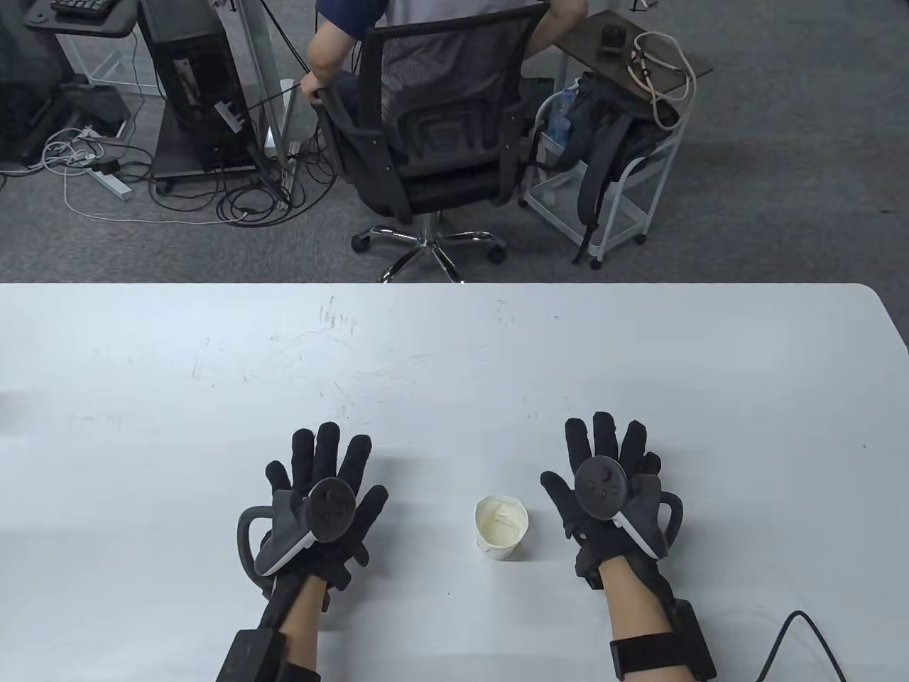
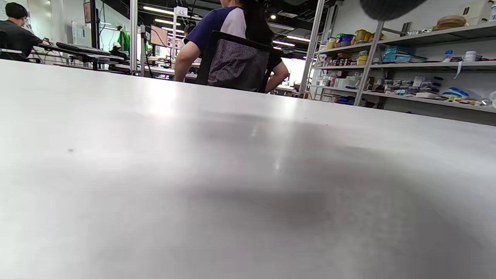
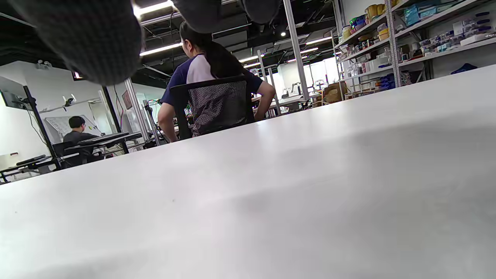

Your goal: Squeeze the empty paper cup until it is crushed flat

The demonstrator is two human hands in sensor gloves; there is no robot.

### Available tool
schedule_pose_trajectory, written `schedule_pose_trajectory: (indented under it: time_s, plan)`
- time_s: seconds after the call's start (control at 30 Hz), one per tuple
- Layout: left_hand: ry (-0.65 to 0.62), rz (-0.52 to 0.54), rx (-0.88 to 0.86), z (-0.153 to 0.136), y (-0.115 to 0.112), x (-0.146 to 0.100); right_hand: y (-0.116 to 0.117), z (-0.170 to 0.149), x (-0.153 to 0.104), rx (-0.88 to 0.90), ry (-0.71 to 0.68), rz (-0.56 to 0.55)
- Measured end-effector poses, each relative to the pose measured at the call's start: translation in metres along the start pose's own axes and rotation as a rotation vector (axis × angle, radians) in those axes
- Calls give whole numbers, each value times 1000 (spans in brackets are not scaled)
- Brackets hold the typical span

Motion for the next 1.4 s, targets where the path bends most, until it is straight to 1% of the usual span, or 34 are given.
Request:
schedule_pose_trajectory:
  time_s: [0.13, 0.2, 0.3, 0.4, 0.47, 0.63, 0.77, 0.93, 1.1, 1.2, 1.27, 1.33, 1.4]
  plan:
    - [-4, 13, -28, 1, 0, -1, -1, 1, -2, 7, -11, -11]
    - [-14, 22, -19, 2, 2, -2, -1, 4, -1, 16, -16, -8]
    - [-20, 34, -20, 4, 3, -2, -4, 12, -3, 22, -47, -32]
    - [-18, 25, -30, 4, 1, -1, -9, 22, -5, 90, -92, -50]
    - [-19, 18, -23, 4, 0, -1, -11, 33, -6, 135, -143, -38]
    - [-22, 23, -38, 4, 0, -1, -10, 62, -11, 190, -262, 32]
    - [-22, 25, -49, 4, -1, -1, -2, 85, -17, 202, -340, 132]
    - [-25, 19, -56, 5, -1, -1, 12, 107, -24, 124, -407, 240]
    - [-32, 10, -63, 7, -2, 0, 25, 118, -29, 1, -419, 309]
    - [-39, 3, -78, 9, -3, 0, 31, 120, -28, -57, -403, 290]
    - [-42, 4, -116, 9, -4, 1, 33, 119, -26, -60, -382, 281]
    - [-48, 1, -157, 11, -6, 1, 31, 116, -24, -33, -376, 258]
    - [-59, -6, -196, 13, -9, 2, 26, 111, -23, 32, -363, 204]
Point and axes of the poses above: the tracker on the back of each hand, its own z axis roughly to the thumb side, its own x axis roughly from the wrist to the fingertips, y = z × x, the point moved 3 cm from there along x, roughly from the wrist to the fingertips, and after that the axes turned 8 degrees about -y, right-handed, at the moved point
